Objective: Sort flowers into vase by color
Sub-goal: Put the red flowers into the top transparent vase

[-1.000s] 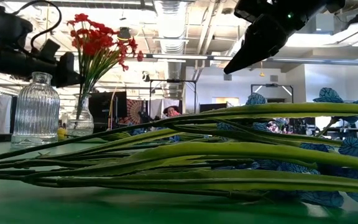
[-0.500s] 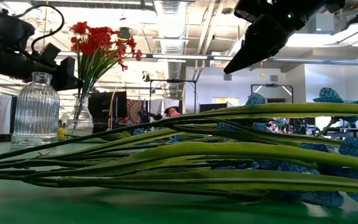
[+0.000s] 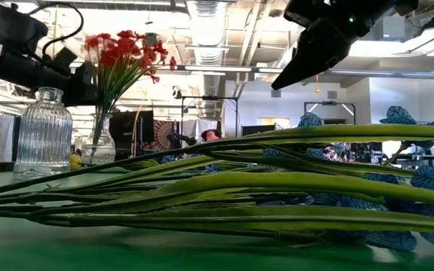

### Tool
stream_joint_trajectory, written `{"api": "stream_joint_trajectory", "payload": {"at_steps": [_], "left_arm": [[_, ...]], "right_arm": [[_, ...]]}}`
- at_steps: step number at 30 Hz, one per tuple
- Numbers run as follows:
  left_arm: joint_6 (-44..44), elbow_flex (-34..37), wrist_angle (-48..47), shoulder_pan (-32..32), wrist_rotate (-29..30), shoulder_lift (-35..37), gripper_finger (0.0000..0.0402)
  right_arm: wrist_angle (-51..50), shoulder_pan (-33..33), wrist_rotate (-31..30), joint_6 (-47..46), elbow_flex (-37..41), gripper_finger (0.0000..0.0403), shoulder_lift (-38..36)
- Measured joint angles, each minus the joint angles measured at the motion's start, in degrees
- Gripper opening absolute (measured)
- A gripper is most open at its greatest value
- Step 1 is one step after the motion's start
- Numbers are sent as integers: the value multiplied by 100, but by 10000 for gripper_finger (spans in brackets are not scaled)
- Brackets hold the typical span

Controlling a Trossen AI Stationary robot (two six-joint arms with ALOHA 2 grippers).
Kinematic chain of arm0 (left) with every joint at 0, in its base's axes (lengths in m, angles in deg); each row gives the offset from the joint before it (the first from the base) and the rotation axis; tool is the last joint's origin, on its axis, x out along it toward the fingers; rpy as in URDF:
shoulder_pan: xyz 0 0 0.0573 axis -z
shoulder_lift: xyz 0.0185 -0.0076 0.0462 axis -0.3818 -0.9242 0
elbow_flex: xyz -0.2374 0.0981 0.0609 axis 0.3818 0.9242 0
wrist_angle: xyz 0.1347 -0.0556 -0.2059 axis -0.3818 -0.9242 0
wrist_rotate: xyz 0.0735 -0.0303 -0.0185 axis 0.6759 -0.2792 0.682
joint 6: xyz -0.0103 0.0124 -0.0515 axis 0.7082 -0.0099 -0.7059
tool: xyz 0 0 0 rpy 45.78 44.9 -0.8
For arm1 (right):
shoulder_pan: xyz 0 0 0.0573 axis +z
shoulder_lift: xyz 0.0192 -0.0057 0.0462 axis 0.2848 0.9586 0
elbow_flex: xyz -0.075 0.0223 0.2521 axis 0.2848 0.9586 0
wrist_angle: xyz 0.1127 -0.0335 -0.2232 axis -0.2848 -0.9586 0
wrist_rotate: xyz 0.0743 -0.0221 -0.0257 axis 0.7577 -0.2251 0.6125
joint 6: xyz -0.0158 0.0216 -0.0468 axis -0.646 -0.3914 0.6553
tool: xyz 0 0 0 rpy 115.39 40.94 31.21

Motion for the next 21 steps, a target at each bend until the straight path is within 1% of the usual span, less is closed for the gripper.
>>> {"api": "stream_joint_trajectory", "payload": {"at_steps": [5, 10, 18, 21], "left_arm": [[-248, -41, -223, 0, 29, 0, 153], [-285, -41, -493, 0, 18, -2, 154], [-478, -43, -589, 0, -172, 11, 154], [-411, -214, -1032, 0, -149, 11, 154]], "right_arm": [[0, 0, -3, 163, 0, 260, 0], [2, -15, -2, 296, 0, 260, 0], [0, -76, -2, 476, 0, 260, 0], [0, -120, -2, 568, 0, 260, 0]]}}
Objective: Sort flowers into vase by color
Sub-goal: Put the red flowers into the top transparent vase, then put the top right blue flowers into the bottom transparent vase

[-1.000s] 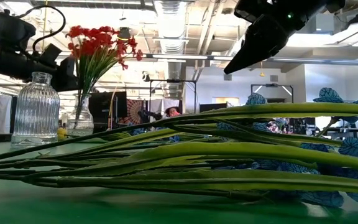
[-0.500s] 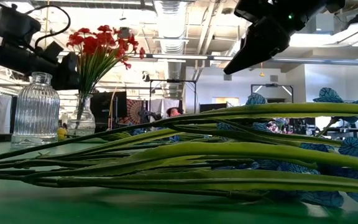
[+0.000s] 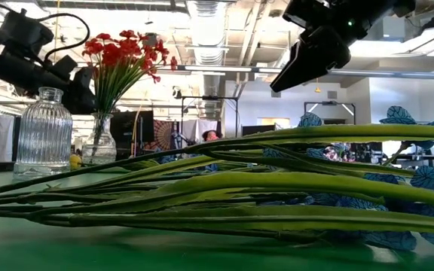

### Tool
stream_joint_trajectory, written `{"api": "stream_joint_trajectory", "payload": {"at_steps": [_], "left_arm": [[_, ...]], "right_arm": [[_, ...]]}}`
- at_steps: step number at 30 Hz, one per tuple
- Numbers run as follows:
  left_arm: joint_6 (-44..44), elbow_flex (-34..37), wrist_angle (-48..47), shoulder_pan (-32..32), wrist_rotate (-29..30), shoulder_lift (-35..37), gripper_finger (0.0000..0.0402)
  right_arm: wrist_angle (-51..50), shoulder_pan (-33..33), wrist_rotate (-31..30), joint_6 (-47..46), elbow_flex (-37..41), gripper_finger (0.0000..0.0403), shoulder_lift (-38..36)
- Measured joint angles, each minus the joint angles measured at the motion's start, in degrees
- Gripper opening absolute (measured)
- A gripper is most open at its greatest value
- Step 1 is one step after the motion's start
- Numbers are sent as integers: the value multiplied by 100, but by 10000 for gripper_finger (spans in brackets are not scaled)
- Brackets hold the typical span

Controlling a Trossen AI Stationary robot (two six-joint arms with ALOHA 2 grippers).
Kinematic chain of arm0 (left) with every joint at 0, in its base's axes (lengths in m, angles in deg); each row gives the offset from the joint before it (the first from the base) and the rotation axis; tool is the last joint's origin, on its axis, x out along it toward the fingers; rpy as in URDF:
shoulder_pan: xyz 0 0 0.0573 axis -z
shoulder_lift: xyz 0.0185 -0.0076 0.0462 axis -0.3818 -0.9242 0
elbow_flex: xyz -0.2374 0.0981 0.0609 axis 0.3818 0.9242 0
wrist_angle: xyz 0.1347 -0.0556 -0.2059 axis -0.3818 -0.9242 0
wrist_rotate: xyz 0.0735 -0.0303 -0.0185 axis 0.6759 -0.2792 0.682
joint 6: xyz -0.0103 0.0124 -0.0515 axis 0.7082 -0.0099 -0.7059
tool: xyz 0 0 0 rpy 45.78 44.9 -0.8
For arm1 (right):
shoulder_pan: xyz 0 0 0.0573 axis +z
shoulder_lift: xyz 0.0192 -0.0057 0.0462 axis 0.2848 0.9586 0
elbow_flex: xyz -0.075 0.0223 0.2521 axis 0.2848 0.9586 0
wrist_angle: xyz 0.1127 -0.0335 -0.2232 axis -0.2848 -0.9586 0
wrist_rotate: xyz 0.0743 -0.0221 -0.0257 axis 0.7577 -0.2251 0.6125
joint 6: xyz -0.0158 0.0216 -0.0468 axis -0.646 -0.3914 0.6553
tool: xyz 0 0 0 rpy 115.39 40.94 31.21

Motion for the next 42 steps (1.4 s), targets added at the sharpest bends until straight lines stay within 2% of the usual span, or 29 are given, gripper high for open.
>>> {"api": "stream_joint_trajectory", "payload": {"at_steps": [8, 14, 23, 32, 38, 42], "left_arm": [[-98, -739, -1001, 196, 351, -6, 154], [-393, -1368, -2308, 363, 722, -90, 154], [-519, -2235, -3938, 488, 734, -536, 154], [-764, -2882, -5209, 633, -170, -814, 154], [-393, -3429, -5831, 664, -954, -825, 154], [-81, -3922, -6175, 664, -1015, -824, 154]], "right_arm": [[-1, -113, 2, 26, 0, 260, 0], [-2, -150, 4, 31, 0, 260, 0], [-5, -268, 170, -132, 0, 260, 0], [-87, -339, 173, -280, 2, 260, 0], [-87, -337, 177, -295, 2, 260, 0], [-85, -337, 177, -305, 0, 260, 0]]}}
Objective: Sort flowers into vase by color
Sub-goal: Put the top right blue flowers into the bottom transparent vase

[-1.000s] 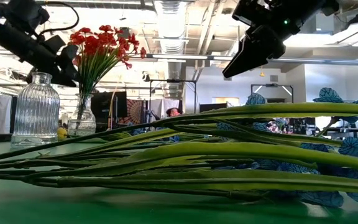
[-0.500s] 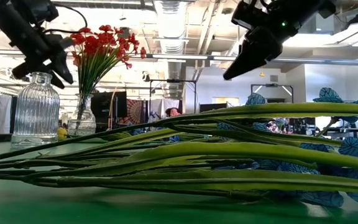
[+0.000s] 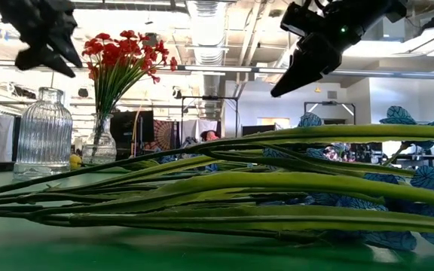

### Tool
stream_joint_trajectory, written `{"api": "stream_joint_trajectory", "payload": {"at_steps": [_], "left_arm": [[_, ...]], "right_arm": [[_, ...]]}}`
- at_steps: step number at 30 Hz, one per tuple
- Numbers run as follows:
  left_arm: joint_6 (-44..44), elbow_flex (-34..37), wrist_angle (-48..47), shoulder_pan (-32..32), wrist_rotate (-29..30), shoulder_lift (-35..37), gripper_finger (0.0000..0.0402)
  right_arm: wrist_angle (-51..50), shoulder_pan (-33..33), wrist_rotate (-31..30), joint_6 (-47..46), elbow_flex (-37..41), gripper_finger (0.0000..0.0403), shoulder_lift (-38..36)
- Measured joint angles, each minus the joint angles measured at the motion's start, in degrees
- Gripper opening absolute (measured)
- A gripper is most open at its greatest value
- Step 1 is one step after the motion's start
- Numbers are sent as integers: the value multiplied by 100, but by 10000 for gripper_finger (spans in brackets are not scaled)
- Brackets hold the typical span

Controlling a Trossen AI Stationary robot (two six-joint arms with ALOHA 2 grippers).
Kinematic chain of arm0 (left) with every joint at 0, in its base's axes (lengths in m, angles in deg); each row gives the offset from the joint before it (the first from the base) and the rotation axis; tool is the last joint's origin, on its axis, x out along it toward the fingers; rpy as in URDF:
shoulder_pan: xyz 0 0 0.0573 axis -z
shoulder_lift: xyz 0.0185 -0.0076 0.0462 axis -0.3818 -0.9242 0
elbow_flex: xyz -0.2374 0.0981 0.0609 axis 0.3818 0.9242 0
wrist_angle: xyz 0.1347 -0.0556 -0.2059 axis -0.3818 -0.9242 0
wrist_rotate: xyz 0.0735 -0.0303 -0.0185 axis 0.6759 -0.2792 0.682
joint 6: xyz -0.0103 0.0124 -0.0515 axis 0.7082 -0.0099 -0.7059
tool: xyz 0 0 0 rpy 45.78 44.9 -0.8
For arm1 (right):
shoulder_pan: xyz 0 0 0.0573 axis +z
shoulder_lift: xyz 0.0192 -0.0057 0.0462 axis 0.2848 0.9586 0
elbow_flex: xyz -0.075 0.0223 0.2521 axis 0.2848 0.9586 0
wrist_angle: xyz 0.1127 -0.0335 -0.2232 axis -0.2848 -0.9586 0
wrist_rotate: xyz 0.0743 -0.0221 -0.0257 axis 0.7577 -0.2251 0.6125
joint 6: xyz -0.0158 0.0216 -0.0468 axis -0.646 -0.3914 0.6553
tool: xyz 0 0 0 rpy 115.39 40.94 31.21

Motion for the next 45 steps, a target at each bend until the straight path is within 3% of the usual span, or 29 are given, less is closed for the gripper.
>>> {"api": "stream_joint_trajectory", "payload": {"at_steps": [3, 9, 12, 20, 29, 35, 45], "left_arm": [[282, -333, -150, 0, -268, 9, 154], [580, -520, -108, 2, -2551, 166, 153], [582, -512, -72, 2, -3023, 338, 153], [387, -510, 218, 230, -3139, 765, 153], [243, -507, 902, 860, -2955, 294, 153], [-169, -305, 1721, 1874, -2659, -35, 153], [-502, -271, 2695, 4020, -1436, -534, 153]], "right_arm": [[0, 0, 11, -184, 0, 260, 0], [-2, 71, 26, -664, 1, 260, 0], [-2, 153, 24, -1007, 1, 260, 0], [-2, 286, 24, -1289, 1, 260, 0], [-2, 269, 24, -1496, 2, 260, 0], [-2, 264, 22, -1491, 2, 260, 0], [-396, -63, 50, -1473, 2, 260, 0]]}}
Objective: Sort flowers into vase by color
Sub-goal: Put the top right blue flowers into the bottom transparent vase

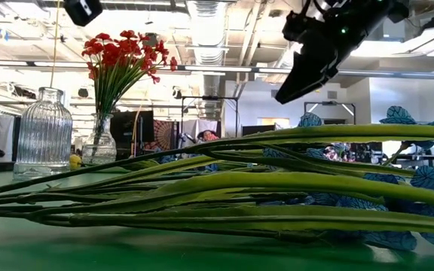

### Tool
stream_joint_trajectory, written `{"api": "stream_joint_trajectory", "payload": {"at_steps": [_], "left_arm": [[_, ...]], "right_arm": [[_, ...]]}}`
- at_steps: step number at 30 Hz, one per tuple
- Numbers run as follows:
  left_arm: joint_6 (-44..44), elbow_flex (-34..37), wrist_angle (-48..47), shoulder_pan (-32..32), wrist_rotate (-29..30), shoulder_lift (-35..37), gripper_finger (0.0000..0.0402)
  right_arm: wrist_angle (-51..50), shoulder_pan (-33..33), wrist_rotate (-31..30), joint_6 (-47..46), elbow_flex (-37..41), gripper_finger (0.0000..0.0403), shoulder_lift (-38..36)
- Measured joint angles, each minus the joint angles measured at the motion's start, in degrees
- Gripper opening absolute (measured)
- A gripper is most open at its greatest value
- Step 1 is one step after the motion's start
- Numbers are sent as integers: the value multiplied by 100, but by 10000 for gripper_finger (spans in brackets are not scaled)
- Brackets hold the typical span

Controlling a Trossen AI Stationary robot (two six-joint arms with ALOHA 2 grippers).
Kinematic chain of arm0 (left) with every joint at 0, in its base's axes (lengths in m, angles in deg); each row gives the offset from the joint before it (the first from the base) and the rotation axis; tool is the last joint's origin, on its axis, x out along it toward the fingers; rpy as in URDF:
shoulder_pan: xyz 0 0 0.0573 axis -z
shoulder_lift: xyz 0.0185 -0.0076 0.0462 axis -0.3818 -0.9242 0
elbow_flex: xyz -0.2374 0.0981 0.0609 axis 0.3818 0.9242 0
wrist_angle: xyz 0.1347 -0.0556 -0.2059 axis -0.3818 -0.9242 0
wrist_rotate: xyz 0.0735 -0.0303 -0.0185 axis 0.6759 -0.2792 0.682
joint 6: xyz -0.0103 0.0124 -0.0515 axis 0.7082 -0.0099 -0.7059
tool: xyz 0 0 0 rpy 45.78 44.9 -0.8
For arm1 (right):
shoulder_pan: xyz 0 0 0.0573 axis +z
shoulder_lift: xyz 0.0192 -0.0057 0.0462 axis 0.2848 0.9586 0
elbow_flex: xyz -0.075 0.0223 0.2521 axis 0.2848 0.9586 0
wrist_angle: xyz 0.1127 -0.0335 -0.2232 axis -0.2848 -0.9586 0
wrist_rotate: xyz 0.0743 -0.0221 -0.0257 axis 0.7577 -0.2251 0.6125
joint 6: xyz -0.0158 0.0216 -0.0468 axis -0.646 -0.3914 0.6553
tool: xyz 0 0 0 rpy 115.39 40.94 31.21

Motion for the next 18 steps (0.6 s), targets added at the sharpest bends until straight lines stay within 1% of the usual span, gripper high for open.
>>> {"api": "stream_joint_trajectory", "payload": {"at_steps": [4, 9, 11, 14, 18], "left_arm": [[63, 0, 20, 494, 512, -83, 153], [159, 0, 19, 832, 1041, -106, 153], [263, 0, 19, 907, 1159, -106, 153], [409, 0, 17, 970, 1216, -106, 153], [543, 0, 17, 972, 1328, -106, 153]], "right_arm": [[-35, -262, 153, 162, 0, 260, 0], [-37, -761, 395, 588, 0, 260, 0], [-41, -984, 540, 793, 0, 260, 0], [-23, -1317, 947, 1175, -1, 260, 87], [-28, -1782, 1269, 1496, 0, 260, 460]]}}
